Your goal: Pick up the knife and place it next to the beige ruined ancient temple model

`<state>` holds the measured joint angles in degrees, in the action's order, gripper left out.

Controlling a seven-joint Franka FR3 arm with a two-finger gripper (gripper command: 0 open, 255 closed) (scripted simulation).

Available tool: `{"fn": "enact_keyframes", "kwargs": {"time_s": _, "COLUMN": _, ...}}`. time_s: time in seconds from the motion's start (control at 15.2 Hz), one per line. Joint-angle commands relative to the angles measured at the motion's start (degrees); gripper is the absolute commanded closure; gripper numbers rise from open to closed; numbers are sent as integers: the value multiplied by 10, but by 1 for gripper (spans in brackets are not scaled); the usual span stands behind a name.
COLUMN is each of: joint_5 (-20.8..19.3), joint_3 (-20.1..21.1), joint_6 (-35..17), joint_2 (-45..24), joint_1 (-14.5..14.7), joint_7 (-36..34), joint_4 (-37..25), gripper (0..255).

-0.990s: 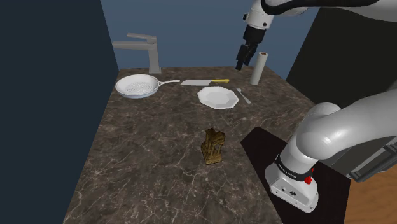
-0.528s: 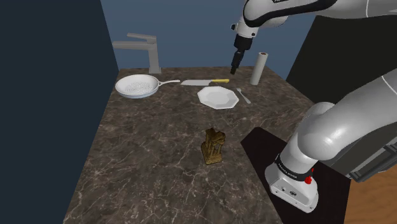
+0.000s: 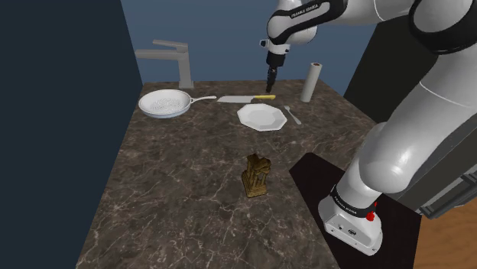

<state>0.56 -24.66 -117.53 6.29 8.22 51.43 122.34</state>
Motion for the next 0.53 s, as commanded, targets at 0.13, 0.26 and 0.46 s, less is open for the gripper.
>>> {"fn": "enact_keyframes", "kwargs": {"time_s": 0.13, "joint_5": 41, "joint_3": -10, "joint_6": -19, "joint_2": -103, "joint_1": 1, "joint_7": 102, "joint_4": -71, "gripper": 0}}
{"fn": "enact_keyframes", "kwargs": {"time_s": 0.26, "joint_5": 62, "joint_3": -7, "joint_6": -24, "joint_2": -152, "joint_1": -4, "joint_7": 148, "joint_4": -109, "gripper": 0}}
{"fn": "enact_keyframes", "kwargs": {"time_s": 0.46, "joint_5": 87, "joint_3": 5, "joint_6": -27, "joint_2": -225, "joint_1": -17, "joint_7": 209, "joint_4": -172, "gripper": 0}}
